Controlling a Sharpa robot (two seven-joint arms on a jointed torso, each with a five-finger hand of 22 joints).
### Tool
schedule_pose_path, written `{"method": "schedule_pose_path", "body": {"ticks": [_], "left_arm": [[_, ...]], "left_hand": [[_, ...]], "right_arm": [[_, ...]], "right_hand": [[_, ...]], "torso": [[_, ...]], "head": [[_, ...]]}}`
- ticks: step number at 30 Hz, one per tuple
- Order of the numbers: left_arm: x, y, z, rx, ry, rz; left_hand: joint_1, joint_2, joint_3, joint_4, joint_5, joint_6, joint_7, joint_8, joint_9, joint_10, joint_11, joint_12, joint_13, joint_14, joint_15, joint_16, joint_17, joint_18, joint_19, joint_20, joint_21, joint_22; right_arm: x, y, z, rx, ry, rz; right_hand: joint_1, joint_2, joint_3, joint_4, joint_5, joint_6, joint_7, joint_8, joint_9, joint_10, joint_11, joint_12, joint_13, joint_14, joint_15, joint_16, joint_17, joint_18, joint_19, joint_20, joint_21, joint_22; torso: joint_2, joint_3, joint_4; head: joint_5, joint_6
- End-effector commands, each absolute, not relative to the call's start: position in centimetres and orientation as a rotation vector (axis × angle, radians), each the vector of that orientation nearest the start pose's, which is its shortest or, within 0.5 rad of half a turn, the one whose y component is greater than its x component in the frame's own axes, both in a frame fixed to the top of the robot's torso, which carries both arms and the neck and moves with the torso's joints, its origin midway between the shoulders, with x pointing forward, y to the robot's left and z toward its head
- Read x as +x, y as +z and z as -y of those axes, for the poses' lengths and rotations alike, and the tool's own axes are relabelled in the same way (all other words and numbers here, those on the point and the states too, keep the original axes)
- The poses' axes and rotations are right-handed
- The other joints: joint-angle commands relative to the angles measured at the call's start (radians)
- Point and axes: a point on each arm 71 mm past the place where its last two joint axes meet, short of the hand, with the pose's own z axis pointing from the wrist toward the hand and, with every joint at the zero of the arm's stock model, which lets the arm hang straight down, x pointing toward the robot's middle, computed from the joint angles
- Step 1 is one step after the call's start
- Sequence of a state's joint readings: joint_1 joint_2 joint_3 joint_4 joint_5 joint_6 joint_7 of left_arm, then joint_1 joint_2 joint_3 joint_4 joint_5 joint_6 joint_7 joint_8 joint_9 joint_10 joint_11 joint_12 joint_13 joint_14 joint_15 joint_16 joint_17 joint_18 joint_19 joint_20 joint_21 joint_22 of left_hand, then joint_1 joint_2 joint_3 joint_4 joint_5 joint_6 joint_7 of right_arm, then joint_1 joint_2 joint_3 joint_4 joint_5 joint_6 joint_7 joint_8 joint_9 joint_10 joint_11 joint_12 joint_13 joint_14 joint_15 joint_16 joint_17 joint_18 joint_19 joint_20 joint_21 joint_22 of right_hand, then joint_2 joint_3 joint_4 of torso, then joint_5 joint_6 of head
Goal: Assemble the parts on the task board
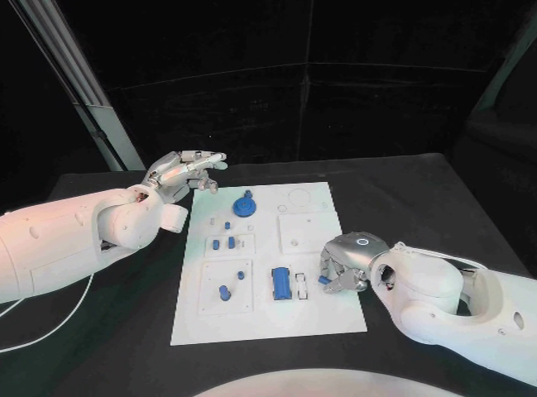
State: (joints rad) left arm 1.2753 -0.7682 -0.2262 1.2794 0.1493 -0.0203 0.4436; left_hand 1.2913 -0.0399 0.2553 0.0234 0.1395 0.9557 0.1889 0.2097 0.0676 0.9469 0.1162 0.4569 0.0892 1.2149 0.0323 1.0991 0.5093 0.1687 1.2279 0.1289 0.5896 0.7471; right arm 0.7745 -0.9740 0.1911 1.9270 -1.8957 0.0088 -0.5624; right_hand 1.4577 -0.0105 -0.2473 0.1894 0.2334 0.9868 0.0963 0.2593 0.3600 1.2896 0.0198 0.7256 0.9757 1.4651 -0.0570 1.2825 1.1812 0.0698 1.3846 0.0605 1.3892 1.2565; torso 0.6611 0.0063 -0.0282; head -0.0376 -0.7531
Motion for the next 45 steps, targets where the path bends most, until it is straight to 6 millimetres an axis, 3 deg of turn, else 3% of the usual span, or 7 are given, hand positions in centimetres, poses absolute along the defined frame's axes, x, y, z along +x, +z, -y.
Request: {"method": "schedule_pose_path", "body": {"ticks": [1,5,9,19,23,31,45], "left_arm": [[51.8,-21.4,-23.8,-1.181,-1.651,-1.498],[51.8,-21.4,-23.8,-1.181,-1.65,-1.498],[51.8,-21.4,-23.8,-1.181,-1.649,-1.499],[51.8,-21.5,-23.8,-1.178,-1.646,-1.503],[51.8,-21.5,-23.9,-1.178,-1.645,-1.504],[51.8,-21.5,-23.9,-1.179,-1.645,-1.504],[51.7,-21.4,-23.8,-1.138,-1.646,-1.515]], "left_hand": [[-0.003,0.0,-0.005,-0.001,-0.001,-0.008,0.0,0.006,0.0,-0.006,0.001,0.006,-0.001,-0.006,-0.002,0.007,-0.001,0.013,0.009,0.0,-0.005,-0.002],[-0.003,0.0,-0.005,-0.001,-0.001,-0.008,0.0,0.006,0.0,-0.006,0.001,0.006,-0.001,-0.006,-0.002,0.007,-0.001,0.013,0.009,0.0,-0.005,-0.002],[-0.003,0.0,-0.005,-0.001,-0.001,-0.008,0.0,0.006,0.0,-0.006,0.001,0.006,-0.001,-0.006,-0.002,0.007,-0.001,0.013,0.009,0.0,-0.005,-0.002],[-0.001,0.0,-0.005,-0.002,0.0,-0.008,-0.001,0.006,0.001,-0.007,0.0,0.007,-0.001,-0.006,-0.002,0.007,-0.002,0.013,0.009,0.0,-0.006,-0.002],[0.001,0.0,-0.005,-0.003,0.0,-0.008,-0.001,0.007,0.001,-0.007,0.0,0.008,-0.001,-0.006,-0.002,0.007,-0.002,0.014,0.009,0.0,-0.006,-0.002],[0.003,0.002,-0.004,-0.003,0.0,-0.007,-0.002,0.008,0.001,-0.007,-0.001,0.009,-0.002,-0.007,-0.002,0.007,-0.003,0.014,0.009,0.0,-0.006,-0.003],[0.009,0.003,-0.004,-0.006,0.0,-0.007,-0.003,0.01,0.001,-0.008,-0.001,0.011,-0.002,-0.007,-0.003,0.008,-0.005,0.014,0.009,-0.001,-0.007,-0.003]], "right_arm": [[35.8,-25.1,17.5,-0.401,0.26,-1.955],[35.7,-24.9,17.5,-0.408,0.258,-1.946],[35.7,-24.9,17.4,-0.42,0.249,-1.941],[35.8,-25.0,17.1,-0.442,0.234,-1.932],[35.8,-24.9,16.9,-0.441,0.238,-1.925],[35.8,-24.3,16.6,-0.387,0.29,-1.875],[35.6,-23.0,16.3,-0.191,0.444,-1.768]], "right_hand": [[-0.006,0.003,0.005,0.012,0.077,0.013,-0.001,-0.002,-0.001,-0.003,-0.008,0.007,0.001,0.034,0.001,-0.004,0.005,0.002,0.004,-0.005,0.001,0.006],[0.006,0.002,0.017,0.024,0.18,0.025,-0.005,-0.008,-0.008,-0.004,-0.011,0.006,-0.004,0.035,-0.003,-0.003,0.01,0.001,0.006,-0.009,0.002,0.008],[0.041,0.008,0.043,0.024,0.229,0.044,-0.012,-0.01,-0.013,-0.004,-0.019,0.008,-0.006,0.036,-0.009,0.0,0.017,0.0,0.011,-0.013,0.006,0.015],[0.104,0.007,0.12,0.029,0.216,0.073,-0.018,-0.027,-0.03,0.0,-0.024,0.003,-0.016,0.039,-0.014,0.006,0.03,-0.003,0.018,-0.021,0.011,0.026],[0.109,-0.006,0.161,0.047,0.215,0.068,-0.009,-0.06,-0.049,0.0,-0.02,-0.006,-0.025,0.039,-0.01,0.005,0.032,-0.003,0.018,-0.018,0.011,0.026],[0.077,-0.031,0.22,0.095,0.224,0.098,-0.012,-0.092,-0.068,0.025,-0.02,0.029,-0.004,0.045,-0.01,0.021,0.055,-0.008,0.032,-0.016,0.025,0.048],[0.0,-0.061,0.278,0.1,0.22,0.157,-0.028,-0.111,-0.077,0.088,-0.032,0.17,0.105,0.059,-0.02,0.081,0.128,-0.023,0.071,-0.024,0.067,0.117]], "torso": [[0.0,0.0012,-0.0003],[0.001,0.0007,0.0003],[0.001,0.0004,0.0002],[0.001,-0.0004,0.0009],[0.001,-0.0001,0.0002],[0.001,0.0011,-0.0005],[0.002,-0.0003,0.0002]], "head": [[0.0,0.0],[0.0,0.0],[-0.001,-0.001],[0.0,-0.004],[0.001,-0.004],[0.002,-0.005],[0.003,-0.009]]}}
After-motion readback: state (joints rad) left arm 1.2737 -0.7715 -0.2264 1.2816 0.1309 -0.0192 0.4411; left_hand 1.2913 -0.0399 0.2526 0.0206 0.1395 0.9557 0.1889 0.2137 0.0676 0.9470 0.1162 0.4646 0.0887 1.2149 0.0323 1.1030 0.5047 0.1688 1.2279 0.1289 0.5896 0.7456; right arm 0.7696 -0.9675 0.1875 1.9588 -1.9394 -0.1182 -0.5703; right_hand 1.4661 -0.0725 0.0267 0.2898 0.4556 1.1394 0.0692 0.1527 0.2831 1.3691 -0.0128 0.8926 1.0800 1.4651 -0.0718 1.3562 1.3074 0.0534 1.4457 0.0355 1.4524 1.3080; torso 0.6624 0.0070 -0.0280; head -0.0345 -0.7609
